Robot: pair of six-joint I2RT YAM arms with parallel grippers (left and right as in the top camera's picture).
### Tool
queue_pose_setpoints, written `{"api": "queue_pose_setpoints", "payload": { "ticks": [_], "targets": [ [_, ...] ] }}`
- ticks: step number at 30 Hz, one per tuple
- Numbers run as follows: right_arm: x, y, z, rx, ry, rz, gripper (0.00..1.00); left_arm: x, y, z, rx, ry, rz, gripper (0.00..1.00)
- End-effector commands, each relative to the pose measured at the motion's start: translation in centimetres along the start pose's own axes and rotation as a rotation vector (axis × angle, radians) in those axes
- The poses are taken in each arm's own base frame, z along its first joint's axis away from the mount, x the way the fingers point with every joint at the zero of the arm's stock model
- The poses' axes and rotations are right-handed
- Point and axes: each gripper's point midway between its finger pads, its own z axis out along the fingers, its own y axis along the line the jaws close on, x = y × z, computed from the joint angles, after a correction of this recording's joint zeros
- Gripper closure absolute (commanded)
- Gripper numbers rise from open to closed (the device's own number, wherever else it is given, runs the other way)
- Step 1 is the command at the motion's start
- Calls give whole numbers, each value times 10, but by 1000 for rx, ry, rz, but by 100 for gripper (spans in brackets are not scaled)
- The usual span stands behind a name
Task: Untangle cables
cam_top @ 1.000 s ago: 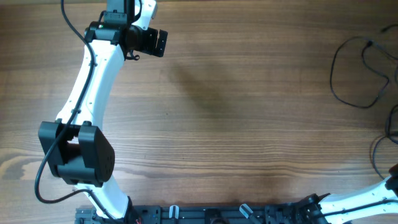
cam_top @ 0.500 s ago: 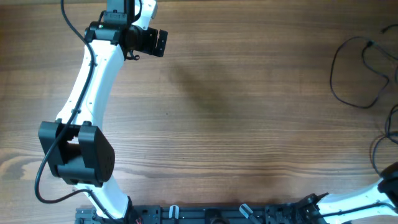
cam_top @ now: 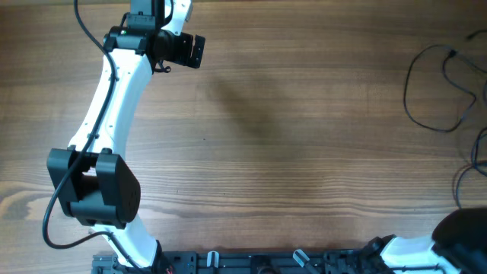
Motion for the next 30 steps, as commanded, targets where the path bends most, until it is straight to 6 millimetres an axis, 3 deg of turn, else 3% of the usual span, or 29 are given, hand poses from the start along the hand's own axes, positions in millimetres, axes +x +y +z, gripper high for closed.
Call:
{"api": "queue_pose_setpoints", "payload": {
  "ticks": [1, 4, 5, 9, 13, 21, 24, 30],
  "targets": [
    [-14, 41, -54, -124, -114, -87, 32, -3, 0, -4, 0, -14, 16, 0],
    [-9, 67, -80, -178, -160, -149, 32, -7, -1, -11, 4, -31, 17, 0],
    [-3, 85, -96, -218, -182, -197, 32, -10, -1, -18, 1, -47, 19, 0],
    [16, 124, -127, -297, -217, -288, 32, -20, -1, -41, -9, -94, 20, 0],
    [33, 150, -143, -340, -226, -358, 31, -26, -2, -61, -19, -130, 23, 0],
    [80, 203, -154, -426, -181, -537, 28, -34, 9, -96, -98, -186, -16, 0],
    [99, 224, -155, -471, -154, -597, 27, -35, 21, -107, -170, -199, -64, 0],
    [132, 256, -136, -487, -85, -702, 25, -38, 26, -124, -202, -231, -101, 0]
  ]
}}
